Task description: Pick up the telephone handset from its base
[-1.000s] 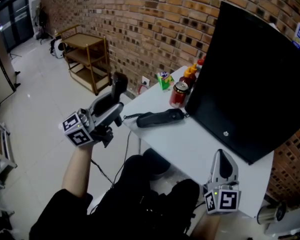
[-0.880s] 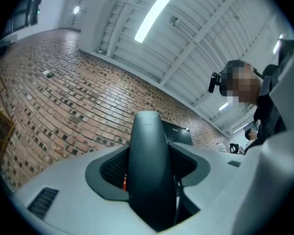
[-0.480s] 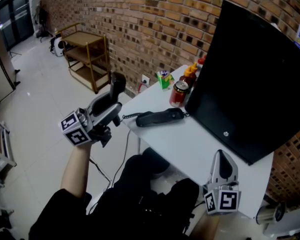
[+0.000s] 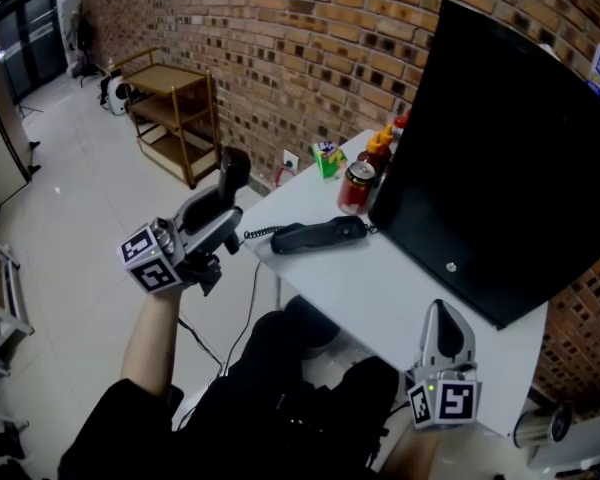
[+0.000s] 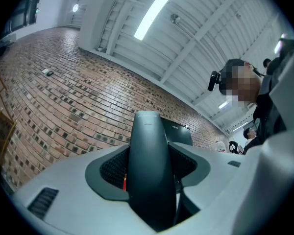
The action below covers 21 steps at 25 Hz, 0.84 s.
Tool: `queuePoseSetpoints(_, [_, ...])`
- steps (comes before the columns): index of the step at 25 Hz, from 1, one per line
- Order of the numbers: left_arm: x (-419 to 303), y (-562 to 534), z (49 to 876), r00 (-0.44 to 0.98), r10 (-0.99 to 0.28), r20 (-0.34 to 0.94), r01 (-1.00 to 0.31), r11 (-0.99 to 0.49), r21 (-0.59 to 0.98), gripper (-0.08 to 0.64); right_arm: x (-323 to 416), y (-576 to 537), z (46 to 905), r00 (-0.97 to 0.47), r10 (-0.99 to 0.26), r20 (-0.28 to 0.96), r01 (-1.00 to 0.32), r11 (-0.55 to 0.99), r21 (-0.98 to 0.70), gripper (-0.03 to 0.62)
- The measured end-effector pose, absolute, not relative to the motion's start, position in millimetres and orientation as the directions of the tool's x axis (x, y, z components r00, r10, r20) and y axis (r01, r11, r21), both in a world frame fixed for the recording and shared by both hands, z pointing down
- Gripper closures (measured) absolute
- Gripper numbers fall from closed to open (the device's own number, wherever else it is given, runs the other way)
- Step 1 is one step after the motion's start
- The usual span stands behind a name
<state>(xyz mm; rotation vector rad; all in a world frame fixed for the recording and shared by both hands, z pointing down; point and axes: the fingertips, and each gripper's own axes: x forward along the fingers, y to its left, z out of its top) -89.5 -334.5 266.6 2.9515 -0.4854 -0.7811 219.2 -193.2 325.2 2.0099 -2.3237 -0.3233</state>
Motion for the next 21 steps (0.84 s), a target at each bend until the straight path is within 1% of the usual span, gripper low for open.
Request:
queuePoseSetpoints(12, [-93.9,-337.3,270.2,0.825,-0.327,-0.461,-0.295,-0.945,0.142,0.305,222.5,-194.0,321.4,-0.153,-0.982,-0.110,-0.977,0.133,0.167,0.584])
queuePoseSetpoints(16, [-91.6,-338.5,263.7,0.820,-0.348,-0.453,-0.334,-0.936,0.115,0.306,222.5,-199.1,323.0,-0.152,-0.983,-0.106,-0.979,0.136,0.150,0.584])
queuePoseSetpoints(21, [-79.2,-342.0,276.1,0.830,-0.315,-0.460,-0.279,-0.949,0.145,0.305,230.5,-196.3,324.4,-0.138,-0.985,-0.102,-0.980,0.121,0.155,0.583])
